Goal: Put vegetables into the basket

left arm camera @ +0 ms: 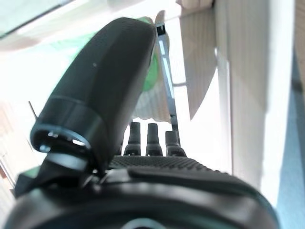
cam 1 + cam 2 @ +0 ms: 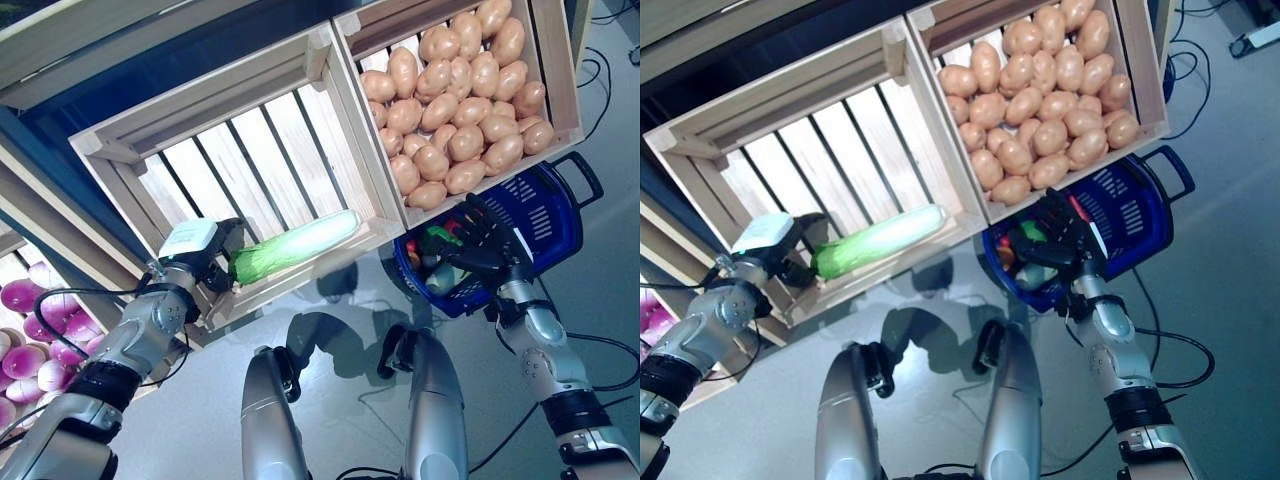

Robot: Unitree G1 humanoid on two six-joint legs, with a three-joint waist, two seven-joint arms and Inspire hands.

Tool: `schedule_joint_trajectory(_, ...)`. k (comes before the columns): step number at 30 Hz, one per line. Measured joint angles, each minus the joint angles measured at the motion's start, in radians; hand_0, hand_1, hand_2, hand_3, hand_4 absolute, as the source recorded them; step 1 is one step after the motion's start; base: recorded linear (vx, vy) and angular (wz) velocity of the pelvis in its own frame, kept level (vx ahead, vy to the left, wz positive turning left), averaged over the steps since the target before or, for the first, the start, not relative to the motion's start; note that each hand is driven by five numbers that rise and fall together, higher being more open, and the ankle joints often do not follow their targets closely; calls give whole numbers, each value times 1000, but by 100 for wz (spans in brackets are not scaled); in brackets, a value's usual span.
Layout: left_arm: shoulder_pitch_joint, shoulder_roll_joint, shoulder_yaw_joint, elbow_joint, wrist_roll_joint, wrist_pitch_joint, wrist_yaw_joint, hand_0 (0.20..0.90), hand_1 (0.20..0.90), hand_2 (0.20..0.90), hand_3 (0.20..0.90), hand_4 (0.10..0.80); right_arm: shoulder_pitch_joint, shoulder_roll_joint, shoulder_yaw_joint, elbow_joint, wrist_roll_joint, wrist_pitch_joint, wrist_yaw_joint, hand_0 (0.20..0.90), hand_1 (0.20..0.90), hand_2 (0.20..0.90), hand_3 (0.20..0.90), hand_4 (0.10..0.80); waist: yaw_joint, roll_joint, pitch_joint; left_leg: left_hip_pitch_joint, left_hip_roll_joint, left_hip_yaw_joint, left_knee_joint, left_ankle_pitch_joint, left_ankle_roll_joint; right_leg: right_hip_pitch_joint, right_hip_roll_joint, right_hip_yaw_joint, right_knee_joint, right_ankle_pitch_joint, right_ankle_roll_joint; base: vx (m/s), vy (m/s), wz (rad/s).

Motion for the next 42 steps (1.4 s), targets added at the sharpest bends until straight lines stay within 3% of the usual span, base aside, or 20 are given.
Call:
schedule_joint_trajectory(12, -46, 37, -57, -73, -21, 18, -156, 900, 900, 900, 900, 800, 0, -1, 0, 1, 7, 0, -4, 900, 900, 900, 900, 800, -14, 0, 7, -1, 0, 2, -5, 0, 1, -1, 2, 0, -7, 2, 3, -5, 0, 0)
schedule_joint_trajectory(23, -105, 32, -123, -34, -49, 25, -167, 900, 900, 900, 900, 800, -1, -1, 1, 3, 8, 0, -4, 900, 900, 900, 900, 800, -21, -1, 7, -4, 1, 1, -2, 0, 1, -2, 5, 1, -7, 3, 3, 0, 0, 0)
schedule_joint_trajectory(29, -136, -11, -165, 63, -13, 18, -76, 900, 900, 900, 900, 800, -4, -1, 2, 14, 8, 0, -3, 900, 900, 900, 900, 800, -27, -6, 10, -11, 7, -1, 6, -1, 2, -8, 13, 5, -7, 4, 4, 0, 0, 0)
schedule_joint_trajectory(42, -241, -142, -163, 329, 97, -41, 195, 900, 900, 900, 900, 800, -69, -1, 16, 64, 8, -1, -3, 900, 900, 900, 900, 800, -26, -17, 14, -54, 29, -10, 56, -8, 13, -47, 52, 40, 3, 24, 12, 10, 3, -4)
